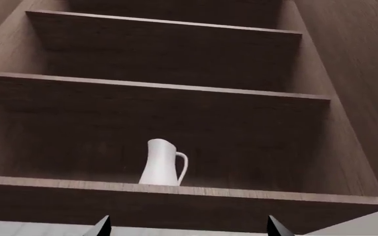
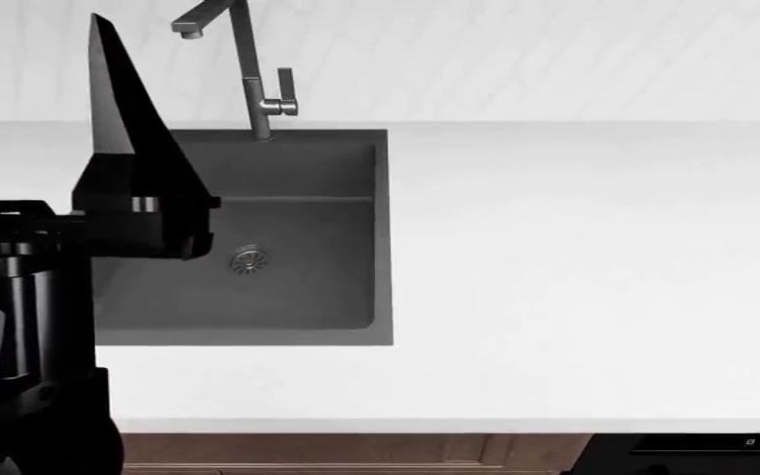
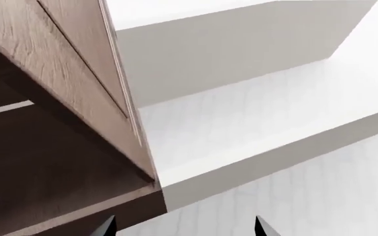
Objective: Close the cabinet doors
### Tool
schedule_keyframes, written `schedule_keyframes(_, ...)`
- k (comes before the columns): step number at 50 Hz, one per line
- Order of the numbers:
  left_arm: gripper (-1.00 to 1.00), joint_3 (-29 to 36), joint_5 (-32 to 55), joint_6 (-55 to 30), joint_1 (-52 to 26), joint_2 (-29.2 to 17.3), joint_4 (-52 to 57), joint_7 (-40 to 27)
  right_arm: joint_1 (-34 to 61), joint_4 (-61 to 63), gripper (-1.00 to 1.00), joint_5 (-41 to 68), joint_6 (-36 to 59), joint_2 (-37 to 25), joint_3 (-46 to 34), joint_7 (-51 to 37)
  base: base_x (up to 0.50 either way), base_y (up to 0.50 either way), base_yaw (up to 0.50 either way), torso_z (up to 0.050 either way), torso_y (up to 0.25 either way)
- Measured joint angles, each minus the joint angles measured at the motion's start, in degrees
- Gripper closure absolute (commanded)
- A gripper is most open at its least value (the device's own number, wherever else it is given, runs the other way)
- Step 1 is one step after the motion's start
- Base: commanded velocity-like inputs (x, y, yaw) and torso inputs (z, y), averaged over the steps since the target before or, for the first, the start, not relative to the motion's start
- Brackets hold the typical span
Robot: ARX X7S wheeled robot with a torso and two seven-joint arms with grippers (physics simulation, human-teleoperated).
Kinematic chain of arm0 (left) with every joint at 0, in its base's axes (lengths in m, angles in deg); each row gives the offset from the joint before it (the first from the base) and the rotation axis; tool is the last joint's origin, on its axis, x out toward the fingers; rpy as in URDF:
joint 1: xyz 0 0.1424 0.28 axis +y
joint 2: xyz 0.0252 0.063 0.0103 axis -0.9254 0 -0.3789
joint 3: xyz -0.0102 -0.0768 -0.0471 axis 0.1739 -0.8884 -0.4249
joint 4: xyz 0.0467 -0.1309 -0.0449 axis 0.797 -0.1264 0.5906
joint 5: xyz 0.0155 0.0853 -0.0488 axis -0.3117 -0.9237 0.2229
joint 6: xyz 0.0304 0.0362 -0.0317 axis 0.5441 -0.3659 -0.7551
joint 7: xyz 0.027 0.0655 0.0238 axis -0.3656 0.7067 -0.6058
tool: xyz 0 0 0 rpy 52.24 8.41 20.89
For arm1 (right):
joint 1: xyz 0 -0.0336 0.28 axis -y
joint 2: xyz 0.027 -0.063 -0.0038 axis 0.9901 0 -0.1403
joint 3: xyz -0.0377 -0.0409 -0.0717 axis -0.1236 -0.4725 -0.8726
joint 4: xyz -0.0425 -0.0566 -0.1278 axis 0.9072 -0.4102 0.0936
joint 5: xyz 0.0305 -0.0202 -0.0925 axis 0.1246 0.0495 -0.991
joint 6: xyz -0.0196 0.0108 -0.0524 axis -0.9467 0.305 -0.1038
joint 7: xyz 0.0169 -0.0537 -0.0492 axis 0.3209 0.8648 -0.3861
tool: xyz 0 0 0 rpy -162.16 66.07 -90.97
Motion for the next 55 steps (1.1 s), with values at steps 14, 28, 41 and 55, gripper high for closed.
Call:
schedule_keyframes(14,-1.0,1.1,-0.46,1.07,0.37,-0.1,-0.63,-0.53,9.97,-4.63,-1.0,6.11,4.07,-0.72,-0.25,1.95,0.0,0.0,0.0,0.0,0.0)
schedule_keyframes(28,-1.0,1.52,-0.1,1.64,0.54,-0.64,-1.1,-0.78,39.09,-14.02,-1.0,10.06,21.81,3.86,-6.95,6.1,0.0,0.0,0.0,0.0,0.0)
schedule_keyframes(41,-1.0,1.61,0.55,1.64,0.55,-1.3,-1.08,-1.02,51.05,-16.0,-1.0,8.46,30.22,8.53,-14.35,6.32,0.0,0.0,0.0,0.003,0.0)
schedule_keyframes(55,-1.0,1.62,1.29,1.5,0.58,-1.95,-0.78,-1.39,58.88,-19.69,-1.0,6.72,34.04,15.13,-22.23,11.73,0.01,0.0,0.0,0.005,0.0)
